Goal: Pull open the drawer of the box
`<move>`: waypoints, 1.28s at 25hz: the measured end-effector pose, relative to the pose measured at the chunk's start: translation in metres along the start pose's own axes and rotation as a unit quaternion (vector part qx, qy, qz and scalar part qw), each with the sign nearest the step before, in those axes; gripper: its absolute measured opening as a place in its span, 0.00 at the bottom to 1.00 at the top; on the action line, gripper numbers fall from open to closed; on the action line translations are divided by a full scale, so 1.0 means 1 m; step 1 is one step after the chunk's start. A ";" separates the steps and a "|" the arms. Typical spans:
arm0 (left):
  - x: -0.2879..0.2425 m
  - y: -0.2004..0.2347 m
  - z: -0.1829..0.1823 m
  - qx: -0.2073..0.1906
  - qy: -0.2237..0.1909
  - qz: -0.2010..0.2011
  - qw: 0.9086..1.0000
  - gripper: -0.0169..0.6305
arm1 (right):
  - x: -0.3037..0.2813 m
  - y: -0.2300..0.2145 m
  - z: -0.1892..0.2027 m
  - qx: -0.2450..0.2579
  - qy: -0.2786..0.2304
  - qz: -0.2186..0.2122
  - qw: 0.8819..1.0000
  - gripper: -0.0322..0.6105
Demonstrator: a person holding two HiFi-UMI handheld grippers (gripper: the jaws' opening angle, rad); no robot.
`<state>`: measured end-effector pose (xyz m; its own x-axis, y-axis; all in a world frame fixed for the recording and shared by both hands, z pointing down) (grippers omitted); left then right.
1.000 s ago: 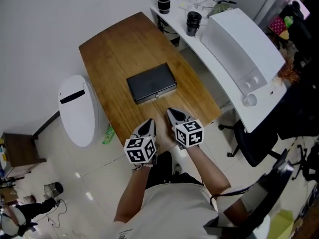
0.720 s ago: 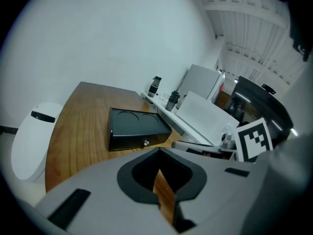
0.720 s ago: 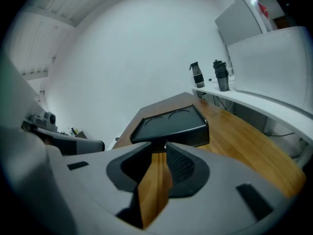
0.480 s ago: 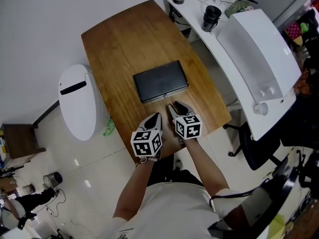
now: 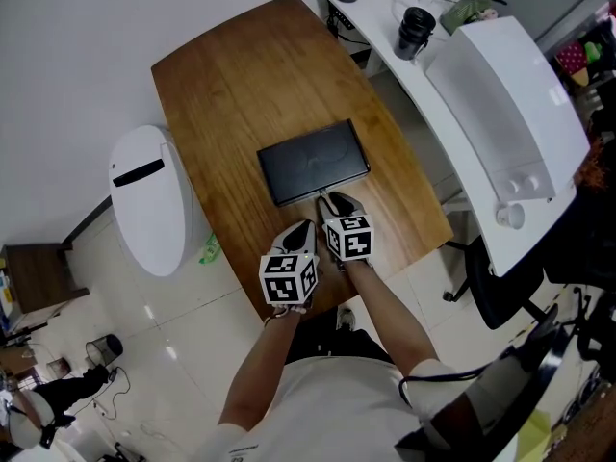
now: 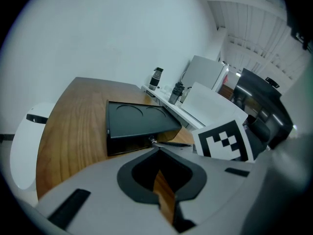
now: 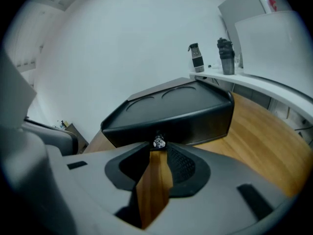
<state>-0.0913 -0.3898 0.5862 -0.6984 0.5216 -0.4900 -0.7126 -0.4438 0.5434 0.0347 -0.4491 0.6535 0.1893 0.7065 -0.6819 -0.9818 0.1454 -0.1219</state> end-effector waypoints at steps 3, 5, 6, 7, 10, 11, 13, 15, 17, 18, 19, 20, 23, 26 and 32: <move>-0.002 0.003 -0.002 -0.014 0.007 0.002 1.000 0.03 | -0.007 0.001 -0.001 -0.004 0.005 0.003 1.000 0.20; -0.003 0.005 -0.003 -0.011 0.008 0.004 1.000 0.03 | -0.010 0.001 -0.002 -0.008 0.006 0.004 1.000 0.20; -0.003 0.006 -0.002 -0.010 0.008 0.004 1.000 0.03 | -0.011 0.001 -0.001 -0.009 0.008 0.004 1.000 0.20; -0.003 0.007 -0.002 -0.008 0.008 0.004 1.000 0.03 | -0.012 0.000 -0.001 -0.010 0.009 0.005 1.000 0.19; -0.003 0.008 -0.002 -0.007 0.009 0.005 1.000 0.03 | -0.013 0.001 0.001 -0.009 0.014 0.007 1.000 0.19; -0.003 0.008 -0.002 -0.007 0.009 0.005 1.000 0.03 | -0.014 0.001 0.001 -0.009 0.014 0.008 1.000 0.18; -0.002 0.008 -0.002 -0.007 0.010 0.006 1.000 0.03 | -0.013 0.003 0.001 -0.007 0.012 0.012 1.000 0.16; -0.002 0.008 -0.002 -0.007 0.011 0.007 1.000 0.03 | -0.013 0.004 0.000 -0.007 0.010 0.015 1.000 0.15; -0.002 0.008 -0.001 -0.007 0.012 0.007 1.000 0.03 | -0.014 0.005 0.000 -0.007 0.009 0.017 1.000 0.14; -0.001 0.008 0.001 -0.007 0.013 0.007 1.000 0.03 | -0.014 0.005 0.000 -0.006 0.009 0.018 1.000 0.14; -0.001 0.008 0.002 -0.007 0.015 0.008 1.000 0.03 | -0.014 0.005 0.001 -0.003 0.008 0.019 1.000 0.14; -0.001 0.008 0.003 -0.007 0.016 0.008 1.000 0.03 | -0.014 0.005 0.001 0.000 0.008 0.021 1.000 0.14; 0.001 0.010 0.005 -0.006 0.019 0.011 1.000 0.03 | -0.015 0.008 0.000 0.013 0.008 0.026 1.000 0.13; 0.005 0.013 0.005 -0.005 0.018 0.008 1.000 0.03 | -0.019 0.014 0.000 0.024 0.007 0.026 0.999 0.13; 0.006 0.004 0.010 -0.003 0.016 0.008 1.000 0.03 | -0.011 0.008 0.004 0.033 0.009 0.029 0.999 0.13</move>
<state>-0.0972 -0.3814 0.5920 -0.7121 0.4906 -0.5023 -0.7010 -0.4571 0.5473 0.0252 -0.4531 0.6625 0.1322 0.7024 -0.6994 -0.9880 0.1505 -0.0356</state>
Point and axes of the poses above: the fingertips, and each gripper's own axes: x backward along the fingers, y to its left, z out of its underside, the point moved 9 cm from there along x, backward along the fingers, and after that the axes turned 15 degrees about z, right-handed, at the moved point
